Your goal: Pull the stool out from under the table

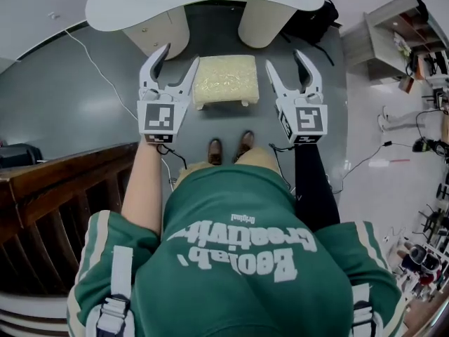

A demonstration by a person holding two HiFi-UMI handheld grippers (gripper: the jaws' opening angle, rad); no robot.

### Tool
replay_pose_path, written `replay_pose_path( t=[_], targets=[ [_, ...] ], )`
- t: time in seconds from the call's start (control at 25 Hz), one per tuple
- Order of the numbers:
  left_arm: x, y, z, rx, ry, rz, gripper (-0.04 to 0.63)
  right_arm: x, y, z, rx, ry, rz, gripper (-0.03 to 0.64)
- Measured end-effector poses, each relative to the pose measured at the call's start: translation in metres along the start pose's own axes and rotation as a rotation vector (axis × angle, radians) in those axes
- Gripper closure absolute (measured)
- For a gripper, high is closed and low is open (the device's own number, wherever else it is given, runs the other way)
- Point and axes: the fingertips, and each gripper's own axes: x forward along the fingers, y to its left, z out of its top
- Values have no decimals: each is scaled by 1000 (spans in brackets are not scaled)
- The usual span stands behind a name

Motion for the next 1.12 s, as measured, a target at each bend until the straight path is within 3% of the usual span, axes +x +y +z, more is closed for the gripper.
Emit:
replay_pose_path(
  t=[0.48,0.56,0.6,0.64,0.68,1.12],
  targets=[
    [-3,1,14,9,-55,-16,319,-4,9,5,-14,-1,-17,351],
    [-4,3,14,16,-49,-7,320,-6,7,9,-40,-9,-42,413],
    [-6,6,16,24,-53,11,349,-7,7,11,-56,-19,-50,500],
    [-8,9,17,31,-61,32,519,-8,7,12,-69,-30,-50,609],
    [-10,12,18,33,-69,45,581,-9,9,13,-74,-39,-46,611],
    [-11,16,22,44,-83,54,581,-8,15,14,-54,-49,-12,611]
  ],
)
